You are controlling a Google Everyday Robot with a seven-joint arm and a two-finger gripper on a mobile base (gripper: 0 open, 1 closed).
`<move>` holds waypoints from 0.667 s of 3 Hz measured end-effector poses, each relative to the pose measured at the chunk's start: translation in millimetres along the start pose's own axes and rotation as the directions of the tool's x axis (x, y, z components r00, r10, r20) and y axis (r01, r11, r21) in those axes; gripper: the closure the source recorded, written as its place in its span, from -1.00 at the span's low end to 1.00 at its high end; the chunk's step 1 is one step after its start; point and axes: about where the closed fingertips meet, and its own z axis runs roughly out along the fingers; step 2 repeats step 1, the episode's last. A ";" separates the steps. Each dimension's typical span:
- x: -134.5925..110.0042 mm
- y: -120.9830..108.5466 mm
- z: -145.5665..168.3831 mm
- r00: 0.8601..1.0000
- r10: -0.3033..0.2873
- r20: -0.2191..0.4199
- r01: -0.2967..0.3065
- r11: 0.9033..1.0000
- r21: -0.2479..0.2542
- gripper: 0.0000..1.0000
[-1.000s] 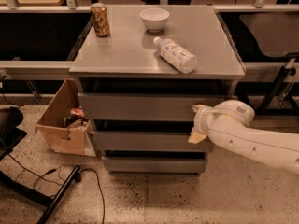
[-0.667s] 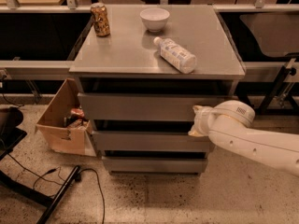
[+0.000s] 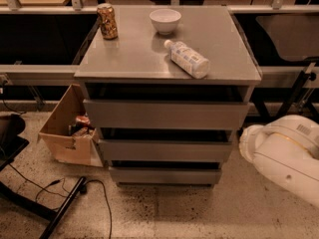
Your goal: Close top drawer
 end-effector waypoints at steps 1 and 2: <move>74.9 -29.8 -102.6 0.990 0.068 -0.121 -0.059 0.995 0.083 1.00; 74.9 -29.8 -102.6 0.990 0.068 -0.121 -0.059 0.995 0.083 1.00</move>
Offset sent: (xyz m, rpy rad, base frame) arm 0.0000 0.0000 0.0000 0.0000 0.0000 0.0000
